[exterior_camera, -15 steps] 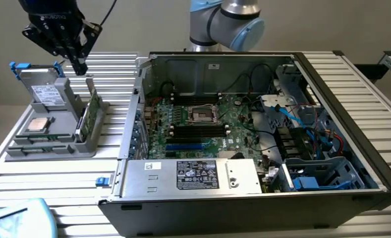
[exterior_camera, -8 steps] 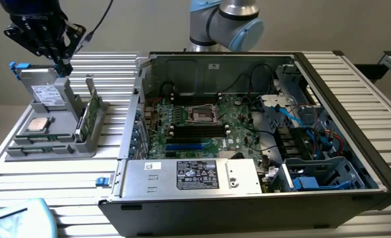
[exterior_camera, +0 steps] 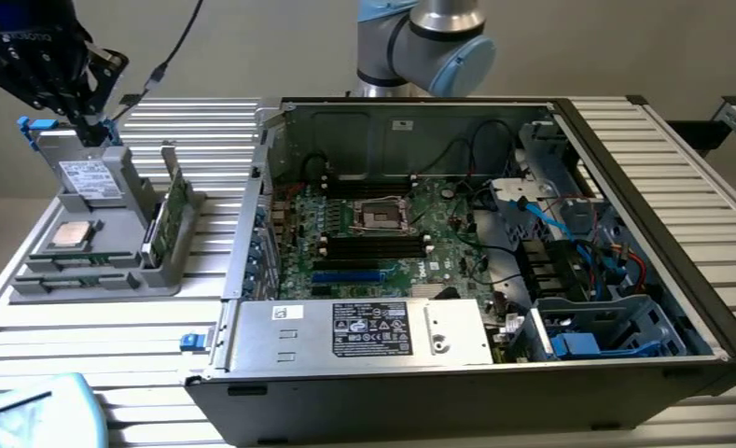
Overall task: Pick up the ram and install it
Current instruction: 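Reach for the ram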
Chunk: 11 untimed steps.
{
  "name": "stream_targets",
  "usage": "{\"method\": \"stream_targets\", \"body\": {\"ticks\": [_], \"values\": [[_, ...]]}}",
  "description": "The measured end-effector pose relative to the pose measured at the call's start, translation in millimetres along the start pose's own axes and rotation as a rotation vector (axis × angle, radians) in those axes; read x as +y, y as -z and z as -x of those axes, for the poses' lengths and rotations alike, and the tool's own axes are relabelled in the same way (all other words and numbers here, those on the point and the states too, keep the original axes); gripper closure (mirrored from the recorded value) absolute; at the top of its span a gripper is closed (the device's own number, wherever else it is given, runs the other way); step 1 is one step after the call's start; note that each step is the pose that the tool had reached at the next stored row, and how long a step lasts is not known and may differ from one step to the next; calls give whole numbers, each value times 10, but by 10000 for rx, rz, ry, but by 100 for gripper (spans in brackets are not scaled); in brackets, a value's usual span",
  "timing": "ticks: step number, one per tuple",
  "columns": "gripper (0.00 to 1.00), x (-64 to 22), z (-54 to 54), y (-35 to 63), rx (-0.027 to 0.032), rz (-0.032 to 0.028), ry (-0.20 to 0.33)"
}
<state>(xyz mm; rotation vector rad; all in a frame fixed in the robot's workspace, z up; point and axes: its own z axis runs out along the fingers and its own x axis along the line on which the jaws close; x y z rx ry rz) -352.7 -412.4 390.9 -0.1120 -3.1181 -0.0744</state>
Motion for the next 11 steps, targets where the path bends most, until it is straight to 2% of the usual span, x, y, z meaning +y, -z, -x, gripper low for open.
{"method": "stream_targets", "body": {"ticks": [11], "values": [[90, -168, -373, -19, -1, 1, 0]]}}
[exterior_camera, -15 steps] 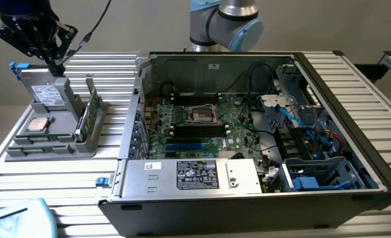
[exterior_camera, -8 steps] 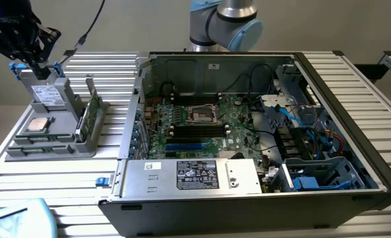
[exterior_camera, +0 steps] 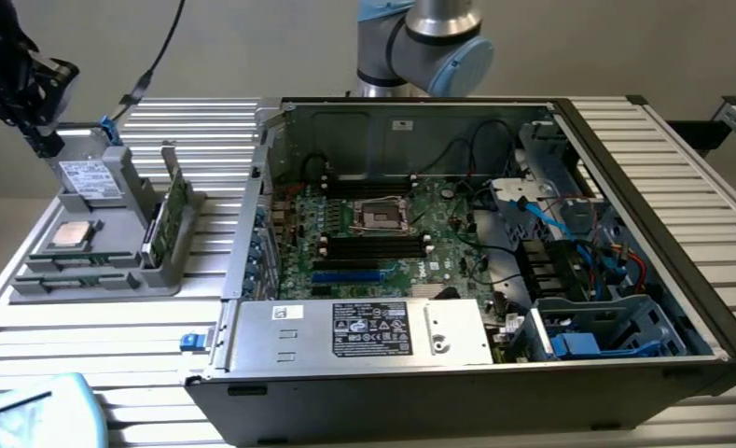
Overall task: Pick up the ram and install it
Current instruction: 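Reach for the ram, then pick up the ram and move it above insertion slot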
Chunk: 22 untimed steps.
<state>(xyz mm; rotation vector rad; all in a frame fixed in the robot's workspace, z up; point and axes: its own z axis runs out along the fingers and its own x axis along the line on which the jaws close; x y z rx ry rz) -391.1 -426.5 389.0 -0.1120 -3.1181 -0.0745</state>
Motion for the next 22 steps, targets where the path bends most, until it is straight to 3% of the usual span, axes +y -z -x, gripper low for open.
{"method": "stream_targets", "body": {"ticks": [4, 20, 22], "values": [[90, -33, -75, -6, 9, -1, -1], [90, -35, -81, -8, 15, -3, 0], [90, -34, -83, -16, 29, 18, 254]]}}
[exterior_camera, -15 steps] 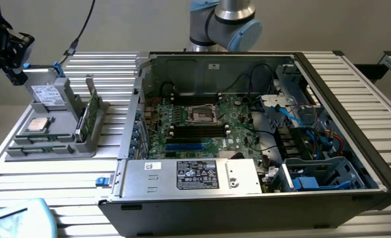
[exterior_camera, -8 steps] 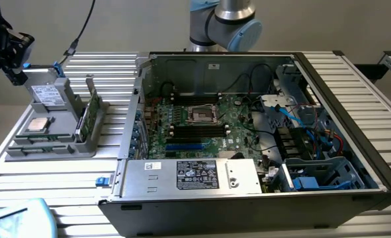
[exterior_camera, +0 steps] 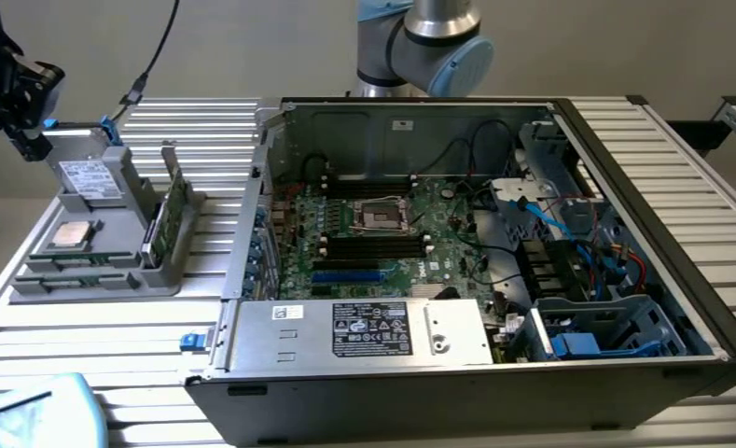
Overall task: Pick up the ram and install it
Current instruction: 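Pick up the ram and move it above insertion slot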
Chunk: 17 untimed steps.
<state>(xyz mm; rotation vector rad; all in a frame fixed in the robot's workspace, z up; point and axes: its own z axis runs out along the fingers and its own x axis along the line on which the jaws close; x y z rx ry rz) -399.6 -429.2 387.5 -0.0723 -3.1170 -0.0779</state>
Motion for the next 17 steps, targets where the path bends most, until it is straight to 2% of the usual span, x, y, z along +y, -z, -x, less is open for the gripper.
{"method": "stream_targets", "body": {"ticks": [17], "values": [[90, -6, 3, -119, 153, -57, 3071]]}}
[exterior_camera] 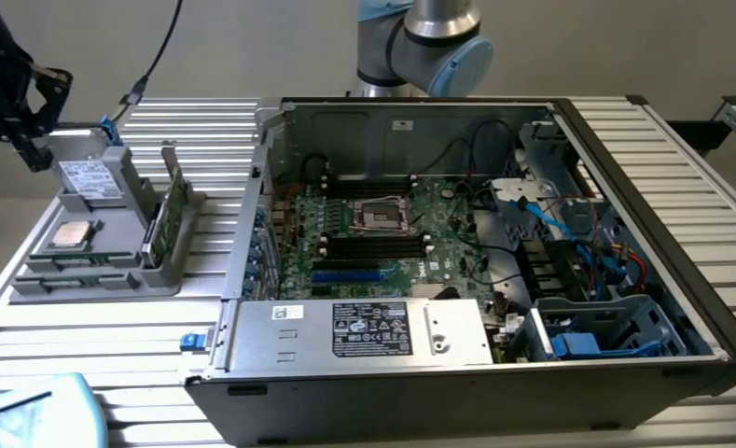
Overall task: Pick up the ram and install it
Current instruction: 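Pick up the ram and move it above insertion slot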
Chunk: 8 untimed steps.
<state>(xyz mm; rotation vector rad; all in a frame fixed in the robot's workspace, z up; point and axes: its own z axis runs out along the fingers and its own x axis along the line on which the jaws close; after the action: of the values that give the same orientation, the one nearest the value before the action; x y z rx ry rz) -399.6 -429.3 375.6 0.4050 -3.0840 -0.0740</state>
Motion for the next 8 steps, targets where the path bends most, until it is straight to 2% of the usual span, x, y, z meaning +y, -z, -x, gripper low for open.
{"method": "stream_targets", "body": {"ticks": [8], "values": [[90, -1, 0, -18, 75, -35, 1460]]}}
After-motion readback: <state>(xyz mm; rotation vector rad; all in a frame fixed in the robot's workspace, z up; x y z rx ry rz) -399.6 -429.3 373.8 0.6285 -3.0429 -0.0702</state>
